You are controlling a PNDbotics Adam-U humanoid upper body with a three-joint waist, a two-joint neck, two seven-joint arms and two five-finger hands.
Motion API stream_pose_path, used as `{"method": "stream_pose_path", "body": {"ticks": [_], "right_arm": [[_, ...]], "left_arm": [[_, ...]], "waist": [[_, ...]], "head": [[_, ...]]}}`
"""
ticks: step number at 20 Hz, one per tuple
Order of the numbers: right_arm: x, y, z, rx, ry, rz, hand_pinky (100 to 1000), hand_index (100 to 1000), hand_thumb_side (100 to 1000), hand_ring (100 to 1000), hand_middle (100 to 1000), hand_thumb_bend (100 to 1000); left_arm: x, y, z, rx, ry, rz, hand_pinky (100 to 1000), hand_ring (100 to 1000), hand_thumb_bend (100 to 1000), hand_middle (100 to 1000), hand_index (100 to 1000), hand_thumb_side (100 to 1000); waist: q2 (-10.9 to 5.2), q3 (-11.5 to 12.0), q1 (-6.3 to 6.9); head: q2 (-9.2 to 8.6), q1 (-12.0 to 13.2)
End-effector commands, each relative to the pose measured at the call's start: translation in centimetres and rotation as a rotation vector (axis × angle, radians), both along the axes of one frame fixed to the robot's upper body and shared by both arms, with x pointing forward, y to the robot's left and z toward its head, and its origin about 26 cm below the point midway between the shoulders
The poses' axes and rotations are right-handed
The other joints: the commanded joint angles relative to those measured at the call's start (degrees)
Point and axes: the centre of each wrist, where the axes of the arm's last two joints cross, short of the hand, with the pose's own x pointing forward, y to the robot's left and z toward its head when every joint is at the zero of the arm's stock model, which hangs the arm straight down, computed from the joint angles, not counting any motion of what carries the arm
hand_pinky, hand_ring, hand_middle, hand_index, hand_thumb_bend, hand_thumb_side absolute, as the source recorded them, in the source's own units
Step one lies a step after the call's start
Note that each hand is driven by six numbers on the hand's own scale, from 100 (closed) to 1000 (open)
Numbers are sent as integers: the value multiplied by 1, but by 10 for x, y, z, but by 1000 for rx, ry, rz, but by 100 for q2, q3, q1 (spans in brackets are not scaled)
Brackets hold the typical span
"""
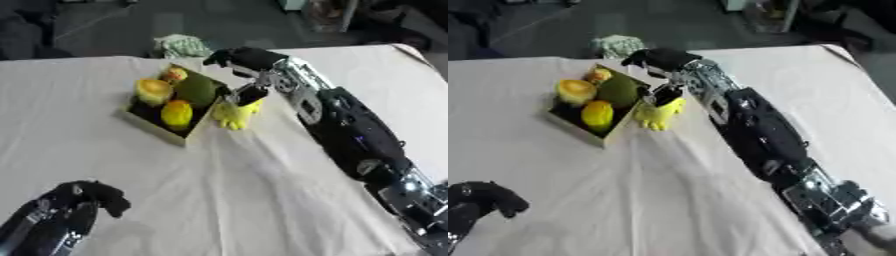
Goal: Pick up objects on the table and place them in the box.
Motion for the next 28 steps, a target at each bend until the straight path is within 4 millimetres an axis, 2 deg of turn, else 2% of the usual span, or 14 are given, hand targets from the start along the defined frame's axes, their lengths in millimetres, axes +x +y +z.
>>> {"method": "stream_pose_path", "body": {"ticks": [1,5,13,16,17,18,19,21,22,23,25,28], "right_arm": [[3,-23,7,-69,-17,-99,779,987,273,862,941,100],[6,-36,-5,-128,1,-171,790,991,339,874,950,100],[9,-49,-34,-232,119,-209,778,970,534,867,926,100],[9,-50,-39,-251,156,-193,742,939,509,832,882,100],[9,-50,-39,-250,158,-186,709,888,385,791,805,100],[9,-49,-38,-247,156,-179,702,870,342,779,779,100],[9,-48,-38,-240,147,-173,682,786,338,747,693,100],[9,-47,-38,-228,131,-167,682,786,338,747,693,100],[9,-46,-36,-221,118,-164,631,585,315,656,490,100],[9,-44,-32,-199,77,-156,616,536,305,629,444,100],[9,-40,-28,-164,15,-147,592,455,283,588,359,100],[14,-24,-19,-110,-58,-129,575,407,251,561,306,100]], "left_arm": [[-1,3,6,-2,-27,10,708,666,100,504,724,669],[-1,3,6,-2,-27,11,707,665,100,503,723,670],[-2,3,6,-2,-28,15,705,663,100,502,723,672],[-2,3,6,0,-28,16,705,663,100,501,722,672],[-2,3,6,0,-28,16,705,662,100,501,722,672],[-2,3,6,-1,-28,17,705,662,100,501,722,672],[-2,3,6,-1,-28,17,705,662,100,501,722,671],[-2,3,6,-2,-29,18,705,662,100,501,722,671],[-2,3,6,-2,-28,18,704,661,100,500,722,672],[-2,3,6,-2,-28,19,704,661,100,500,722,672],[-2,3,6,-1,-28,20,703,661,100,500,722,672],[-2,3,6,-3,-26,23,703,660,100,499,721,673]], "waist": [[-86,-10,8],[-83,-17,14],[-69,-23,26],[-68,-31,26],[-68,-32,28],[-68,-33,29],[-68,-34,31],[-68,-35,33],[-69,-36,34],[-68,-38,35],[-68,-37,35],[-74,-35,37]], "head": [[-70,31],[-76,39],[-76,40],[-77,42],[-79,41],[-82,41],[-84,39],[-85,37],[-86,35],[-89,33],[-90,27],[-94,28]]}}
